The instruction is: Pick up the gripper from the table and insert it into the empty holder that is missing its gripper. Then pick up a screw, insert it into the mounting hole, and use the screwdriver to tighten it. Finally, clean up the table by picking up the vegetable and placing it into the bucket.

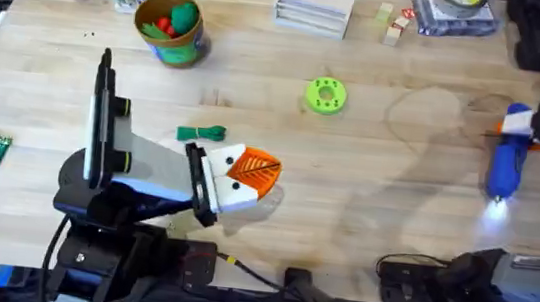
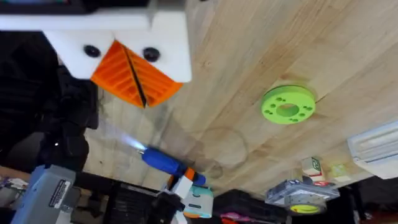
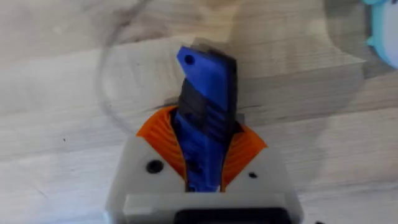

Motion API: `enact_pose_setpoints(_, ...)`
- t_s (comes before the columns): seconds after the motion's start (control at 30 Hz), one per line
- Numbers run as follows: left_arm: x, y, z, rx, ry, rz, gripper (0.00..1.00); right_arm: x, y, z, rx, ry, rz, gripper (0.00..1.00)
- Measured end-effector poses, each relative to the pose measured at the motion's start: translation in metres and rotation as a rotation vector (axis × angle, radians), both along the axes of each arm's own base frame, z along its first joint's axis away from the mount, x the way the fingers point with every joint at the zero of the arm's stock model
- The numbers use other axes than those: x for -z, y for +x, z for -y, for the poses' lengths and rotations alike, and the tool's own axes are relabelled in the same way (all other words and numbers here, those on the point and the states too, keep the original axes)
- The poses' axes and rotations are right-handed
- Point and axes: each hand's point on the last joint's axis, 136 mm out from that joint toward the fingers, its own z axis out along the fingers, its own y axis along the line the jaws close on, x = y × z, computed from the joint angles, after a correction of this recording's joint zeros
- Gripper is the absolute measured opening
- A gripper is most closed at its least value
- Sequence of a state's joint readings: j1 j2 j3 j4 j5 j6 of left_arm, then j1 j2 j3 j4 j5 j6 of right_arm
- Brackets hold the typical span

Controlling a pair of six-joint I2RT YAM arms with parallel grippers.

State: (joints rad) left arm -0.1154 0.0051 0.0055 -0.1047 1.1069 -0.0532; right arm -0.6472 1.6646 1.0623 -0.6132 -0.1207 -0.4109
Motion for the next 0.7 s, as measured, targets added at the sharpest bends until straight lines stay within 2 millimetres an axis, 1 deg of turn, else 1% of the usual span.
enact_pose_setpoints(0.13, 0.000, 0.000, 0.000, 0.000, 0.000, -0.001, 0.016, -0.017, 0.012, 0.009, 0.095, 0.008, 0.041, 0.221)
enact_pose_setpoints(0.33, 0.000, 0.000, 0.000, 0.000, 0.000, 0.000, 0.016, -0.045, 0.026, 0.008, 0.135, 0.035, 0.103, 0.211)
enact_pose_setpoints(0.37, 0.000, 0.000, 0.000, 0.000, 0.000, -0.001, 0.016, -0.053, 0.029, 0.007, 0.130, 0.021, 0.129, 0.210)
enact_pose_setpoints(0.4, 0.000, 0.000, 0.000, 0.000, 0.000, 0.000, 0.016, -0.089, 0.040, 0.004, 0.101, -0.042, 0.237, 0.206)
enact_pose_setpoints(0.5, 0.000, 0.000, 0.000, 0.000, 0.000, -0.001, 0.016, -0.138, 0.050, -0.003, 0.064, -0.119, 0.384, 0.201)
enact_pose_setpoints(0.6, 0.000, 0.000, 0.000, 0.000, 0.000, 0.000, 0.016, -0.180, 0.051, -0.014, 0.033, -0.175, 0.497, 0.198)
enact_pose_setpoints(0.7, 0.000, 0.000, 0.000, 0.000, 0.000, 0.000, 0.016, -0.211, 0.045, -0.027, 0.006, -0.210, 0.574, 0.194)
